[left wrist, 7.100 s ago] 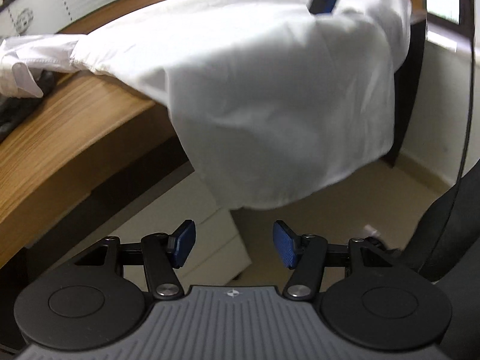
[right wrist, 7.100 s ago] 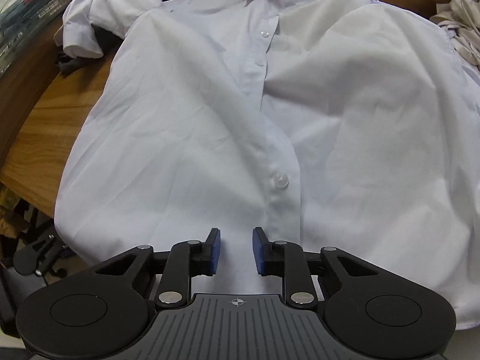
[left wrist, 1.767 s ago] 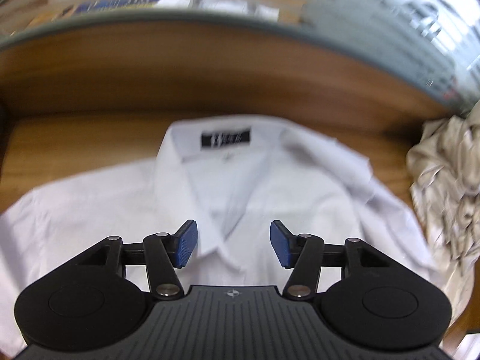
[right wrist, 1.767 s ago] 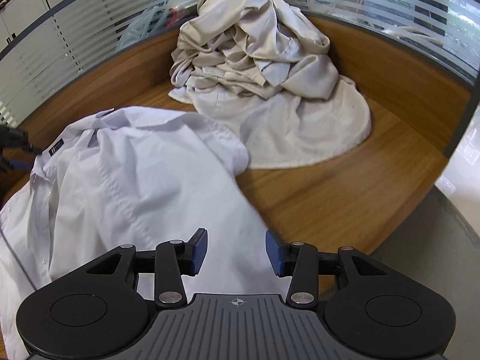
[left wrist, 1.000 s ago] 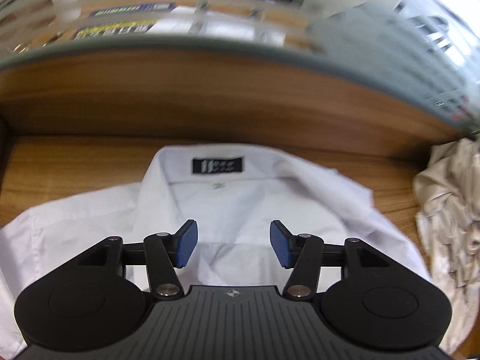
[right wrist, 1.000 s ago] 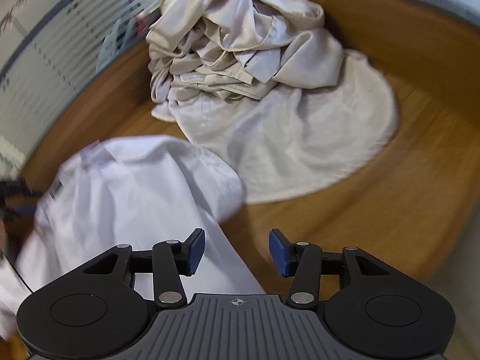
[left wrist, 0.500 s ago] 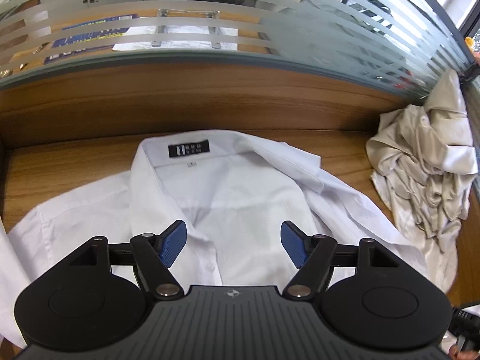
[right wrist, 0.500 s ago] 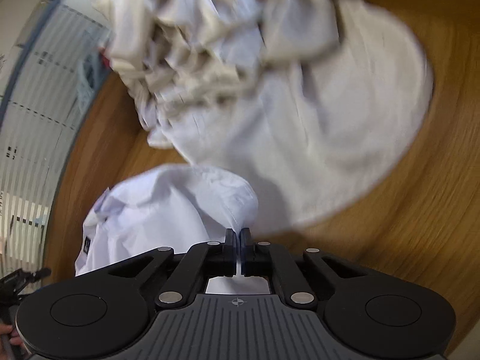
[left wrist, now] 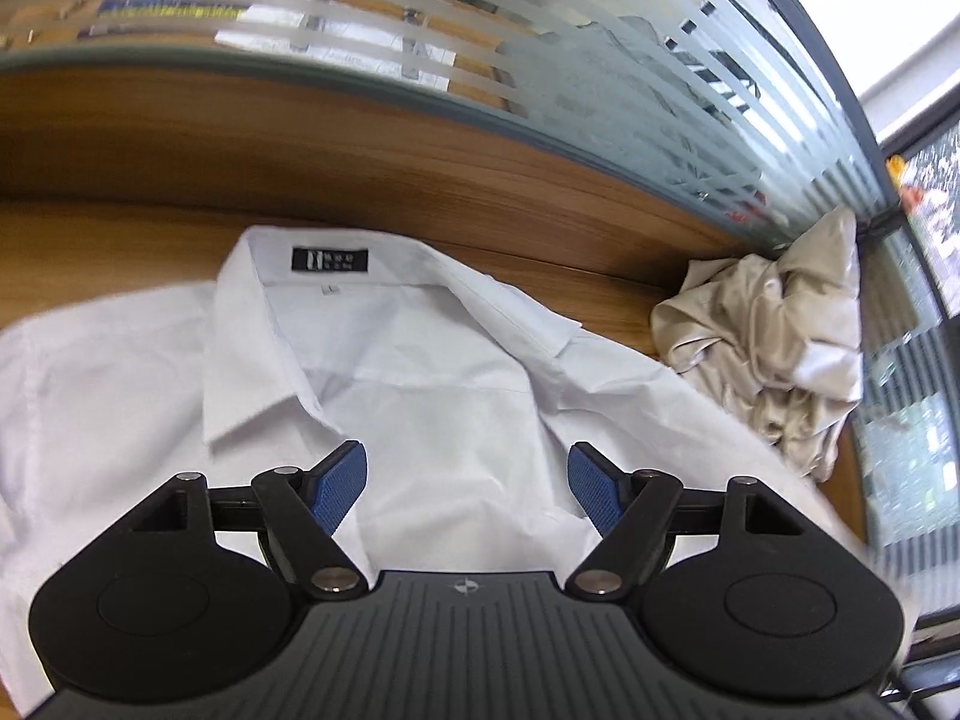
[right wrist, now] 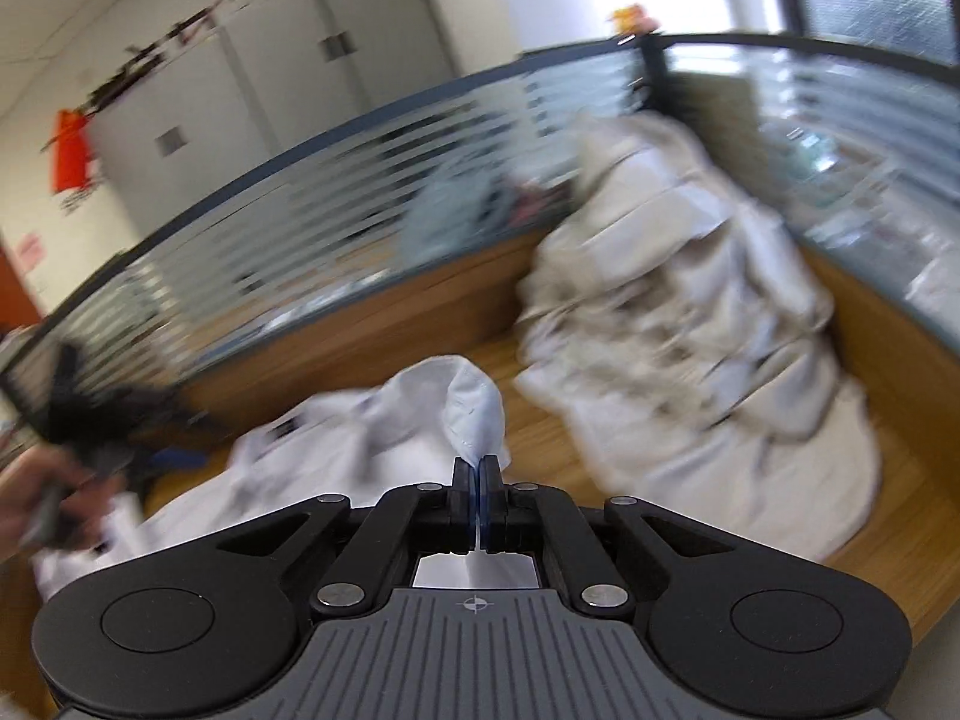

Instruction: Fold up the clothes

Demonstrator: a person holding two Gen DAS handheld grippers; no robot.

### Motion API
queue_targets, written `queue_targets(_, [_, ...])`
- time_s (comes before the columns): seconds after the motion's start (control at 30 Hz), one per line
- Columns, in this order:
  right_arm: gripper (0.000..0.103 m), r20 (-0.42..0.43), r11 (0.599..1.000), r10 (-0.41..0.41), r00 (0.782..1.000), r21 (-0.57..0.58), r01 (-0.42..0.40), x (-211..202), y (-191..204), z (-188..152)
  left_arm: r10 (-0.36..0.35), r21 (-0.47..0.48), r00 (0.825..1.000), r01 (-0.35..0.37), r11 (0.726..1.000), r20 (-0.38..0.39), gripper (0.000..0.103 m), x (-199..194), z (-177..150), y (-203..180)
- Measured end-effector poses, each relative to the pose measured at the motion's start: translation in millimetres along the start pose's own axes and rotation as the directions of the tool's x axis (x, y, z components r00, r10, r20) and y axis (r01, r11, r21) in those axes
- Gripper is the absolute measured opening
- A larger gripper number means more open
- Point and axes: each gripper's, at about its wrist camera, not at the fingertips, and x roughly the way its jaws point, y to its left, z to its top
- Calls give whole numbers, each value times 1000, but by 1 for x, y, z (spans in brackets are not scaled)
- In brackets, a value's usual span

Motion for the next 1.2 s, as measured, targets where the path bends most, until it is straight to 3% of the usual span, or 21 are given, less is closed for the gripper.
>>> queue_targets(0.1, [4, -56, 998, 61, 997, 10, -61, -8, 25, -25, -52, -70, 999, 51, 996, -7, 81, 4, -7, 5])
queue_targets(0.27, [4, -85, 994, 85, 993, 70, -79, -11, 51, -59, -119, -150, 993, 116, 982, -8, 82, 28, -30, 6])
queue_targets(0.37, [4, -62, 990, 75, 995, 125, -67, -19, 55, -67, -95, -167, 995, 99, 981, 35, 81, 44, -36, 3])
queue_targets(0.53, [4, -55, 983, 54, 997, 177, -43, -25, 53, -69, -71, -144, 997, 77, 987, 43, 77, 67, -20, -11])
queue_targets(0.63, [4, -55, 977, 53, 997, 212, -40, -25, 51, -74, -62, -98, 996, 68, 993, 58, 75, 81, -8, -26])
queue_targets(0.83, [4, -66, 968, 49, 997, 247, -31, -19, 54, -82, 19, -30, 997, -16, 999, 78, 74, 119, 8, -45])
queue_targets(0.93, [4, -74, 968, 36, 997, 249, -16, -19, 56, -84, 14, -7, 998, -14, 1000, 59, 74, 136, 9, -51])
queue_targets(1.03, [4, -75, 968, 23, 997, 252, -4, -19, 58, -86, 112, 31, 993, -113, 993, 33, 74, 152, 4, -57])
queue_targets(1.07, [4, -74, 967, 21, 997, 254, -1, -20, 58, -86, 141, 33, 990, -141, 989, 24, 69, 157, 4, -57])
queue_targets(1.13, [4, -72, 968, 13, 997, 250, 6, -21, 59, -87, 137, 37, 990, -138, 990, 19, 47, 159, 4, -54])
queue_targets(1.17, [4, -71, 969, 8, 997, 246, 9, -22, 60, -86, 133, 40, 991, -134, 990, 17, 31, 160, 4, -53])
queue_targets(1.2, [4, -70, 970, 4, 998, 241, 13, -22, 61, -86, 132, 46, 991, -134, 990, 36, 26, 155, 4, -53])
